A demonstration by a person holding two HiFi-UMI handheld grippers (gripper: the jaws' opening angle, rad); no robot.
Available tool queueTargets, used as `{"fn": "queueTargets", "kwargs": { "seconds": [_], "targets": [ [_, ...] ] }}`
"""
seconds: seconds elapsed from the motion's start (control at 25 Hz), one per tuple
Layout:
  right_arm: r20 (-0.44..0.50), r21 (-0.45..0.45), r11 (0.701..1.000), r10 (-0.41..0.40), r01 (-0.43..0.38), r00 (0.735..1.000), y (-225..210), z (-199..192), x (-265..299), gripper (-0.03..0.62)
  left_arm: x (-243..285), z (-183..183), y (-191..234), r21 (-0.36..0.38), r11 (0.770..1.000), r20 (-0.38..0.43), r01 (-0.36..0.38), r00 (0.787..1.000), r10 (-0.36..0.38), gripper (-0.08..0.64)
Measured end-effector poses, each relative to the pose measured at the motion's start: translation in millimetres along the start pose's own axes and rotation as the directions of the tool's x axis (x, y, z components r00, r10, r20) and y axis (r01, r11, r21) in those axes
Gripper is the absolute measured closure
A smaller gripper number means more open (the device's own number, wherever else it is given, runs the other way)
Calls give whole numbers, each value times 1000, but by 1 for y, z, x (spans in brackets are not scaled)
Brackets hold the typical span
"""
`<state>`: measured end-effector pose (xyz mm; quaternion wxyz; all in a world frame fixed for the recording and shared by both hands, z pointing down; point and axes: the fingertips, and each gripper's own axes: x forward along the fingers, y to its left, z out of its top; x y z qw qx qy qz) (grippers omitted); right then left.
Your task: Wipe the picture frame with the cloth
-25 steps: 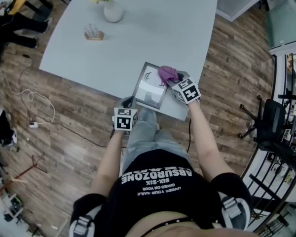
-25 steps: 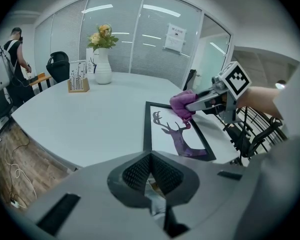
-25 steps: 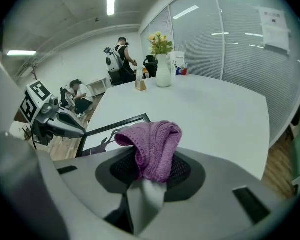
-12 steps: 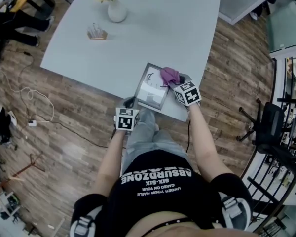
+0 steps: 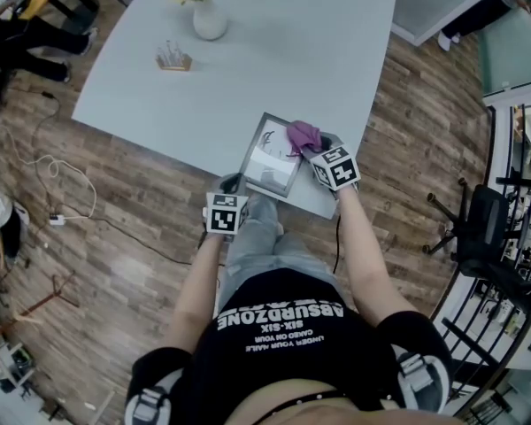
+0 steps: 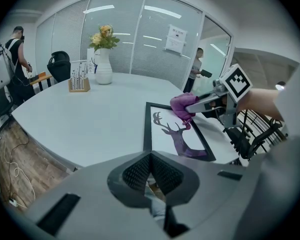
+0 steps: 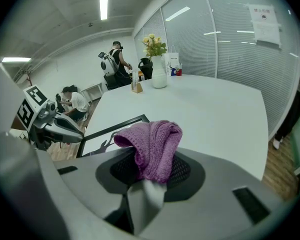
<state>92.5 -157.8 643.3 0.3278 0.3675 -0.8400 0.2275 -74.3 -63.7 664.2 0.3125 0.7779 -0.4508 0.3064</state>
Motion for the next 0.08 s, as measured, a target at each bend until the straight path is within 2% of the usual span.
{"fn": "queueTargets", "kwargs": {
  "seconds": [0.08],
  "targets": [
    [-1, 1, 1000, 4, -4, 1000, 0, 0, 0, 456, 0, 0, 0, -1, 1000, -1, -3, 1000, 3, 546]
  ]
}}
